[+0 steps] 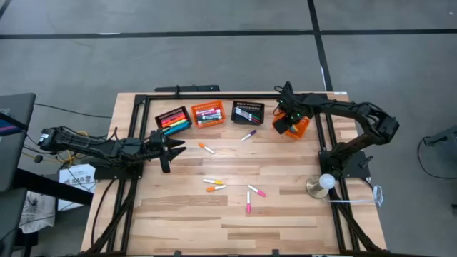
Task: Pick & Place Markers
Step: Put the pink small highlighter pen into the left orange bin
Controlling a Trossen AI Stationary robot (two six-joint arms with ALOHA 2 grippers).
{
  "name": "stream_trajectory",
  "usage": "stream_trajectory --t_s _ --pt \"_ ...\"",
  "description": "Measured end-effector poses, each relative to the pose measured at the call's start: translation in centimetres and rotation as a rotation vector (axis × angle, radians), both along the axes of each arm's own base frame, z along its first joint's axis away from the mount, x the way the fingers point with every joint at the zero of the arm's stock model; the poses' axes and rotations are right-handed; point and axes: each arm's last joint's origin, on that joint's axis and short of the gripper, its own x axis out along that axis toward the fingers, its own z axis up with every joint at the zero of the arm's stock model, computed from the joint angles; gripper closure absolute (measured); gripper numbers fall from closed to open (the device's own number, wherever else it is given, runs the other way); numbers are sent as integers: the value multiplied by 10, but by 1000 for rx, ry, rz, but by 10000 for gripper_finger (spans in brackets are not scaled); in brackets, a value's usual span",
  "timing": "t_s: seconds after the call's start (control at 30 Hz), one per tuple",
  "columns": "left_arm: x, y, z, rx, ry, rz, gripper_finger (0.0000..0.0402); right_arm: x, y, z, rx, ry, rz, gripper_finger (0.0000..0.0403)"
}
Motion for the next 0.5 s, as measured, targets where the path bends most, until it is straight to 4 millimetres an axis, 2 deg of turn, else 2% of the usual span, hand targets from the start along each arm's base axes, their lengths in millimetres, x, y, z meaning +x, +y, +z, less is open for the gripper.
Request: stream_trajectory --t_s 0.27,0.5 --pt "0 0 0 0 -1 0 263 20 10 54 -143 -183 83 337" --pt "0 0 0 -1 -4 0 263 30 47 93 -206 -327 234 340"
